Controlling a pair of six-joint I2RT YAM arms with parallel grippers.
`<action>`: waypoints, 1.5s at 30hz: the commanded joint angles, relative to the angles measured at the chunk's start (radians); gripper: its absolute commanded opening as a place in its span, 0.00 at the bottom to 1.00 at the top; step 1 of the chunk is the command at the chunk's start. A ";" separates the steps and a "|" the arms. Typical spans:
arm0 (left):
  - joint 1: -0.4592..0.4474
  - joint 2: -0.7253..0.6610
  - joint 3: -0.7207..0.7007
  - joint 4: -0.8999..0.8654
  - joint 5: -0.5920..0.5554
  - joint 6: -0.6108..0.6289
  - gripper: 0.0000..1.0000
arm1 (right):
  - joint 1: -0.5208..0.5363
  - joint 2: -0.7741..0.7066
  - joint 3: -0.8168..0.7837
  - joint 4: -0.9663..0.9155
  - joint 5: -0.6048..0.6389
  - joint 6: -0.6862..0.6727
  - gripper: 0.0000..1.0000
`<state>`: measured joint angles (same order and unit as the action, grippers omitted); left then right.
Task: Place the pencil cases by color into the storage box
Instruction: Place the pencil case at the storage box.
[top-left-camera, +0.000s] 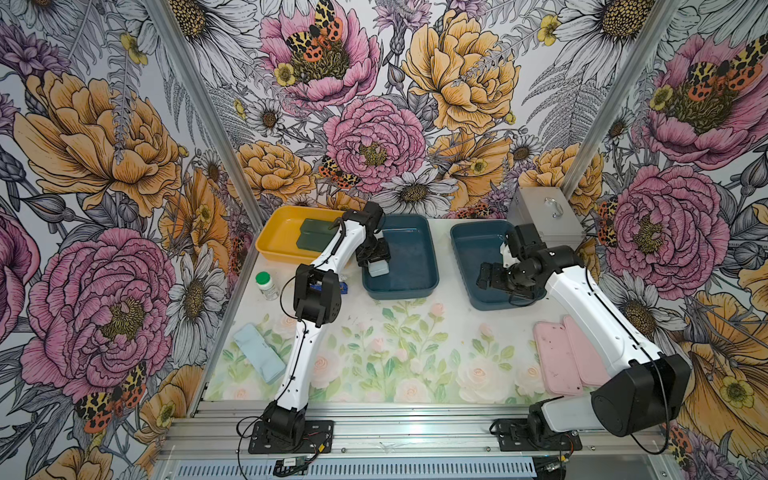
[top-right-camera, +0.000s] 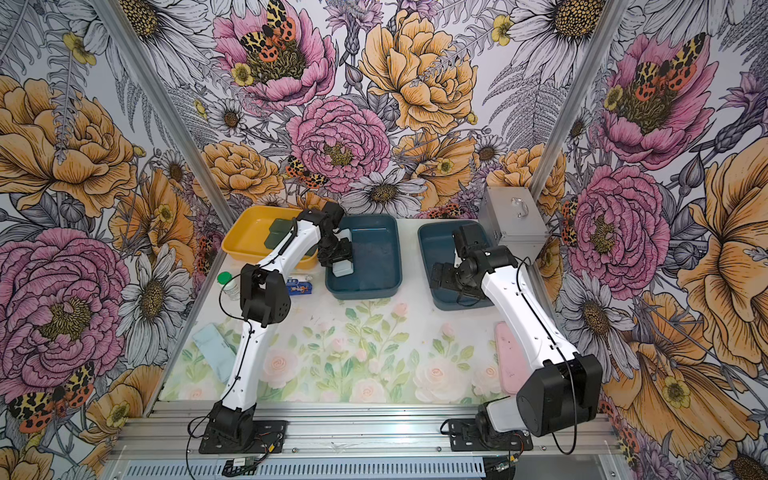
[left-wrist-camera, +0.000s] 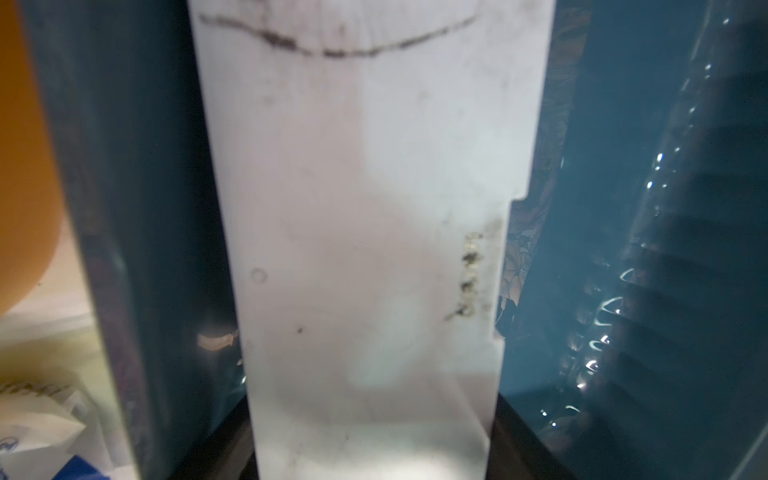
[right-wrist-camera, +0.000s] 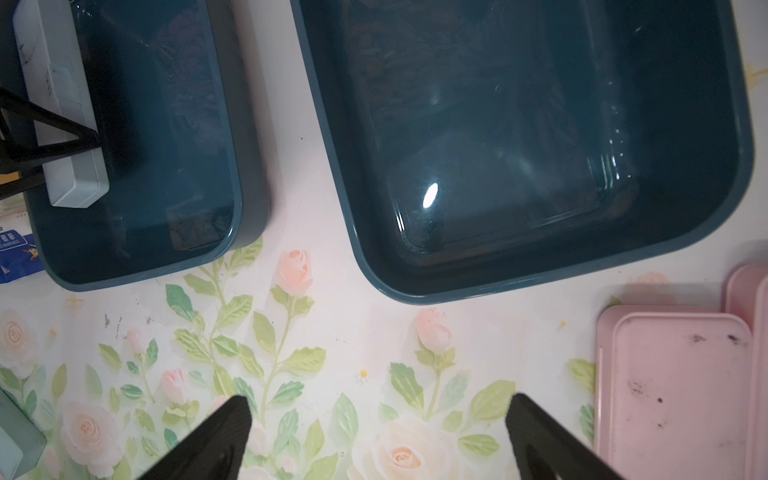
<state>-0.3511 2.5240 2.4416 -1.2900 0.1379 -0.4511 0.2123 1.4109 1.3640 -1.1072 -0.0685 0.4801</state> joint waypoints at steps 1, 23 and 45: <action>-0.009 0.039 0.012 -0.006 -0.013 0.031 0.59 | -0.010 0.015 0.002 0.020 -0.012 -0.008 0.99; -0.054 0.062 0.082 -0.018 0.016 0.069 0.91 | -0.031 -0.045 -0.065 0.021 -0.032 -0.004 0.99; 0.068 -0.769 -0.731 0.202 -0.033 -0.223 0.99 | -0.021 0.102 -0.009 0.082 -0.138 -0.045 0.99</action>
<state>-0.3676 1.8580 1.8797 -1.1885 0.1093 -0.5602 0.1883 1.4982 1.3277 -1.0599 -0.1738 0.4530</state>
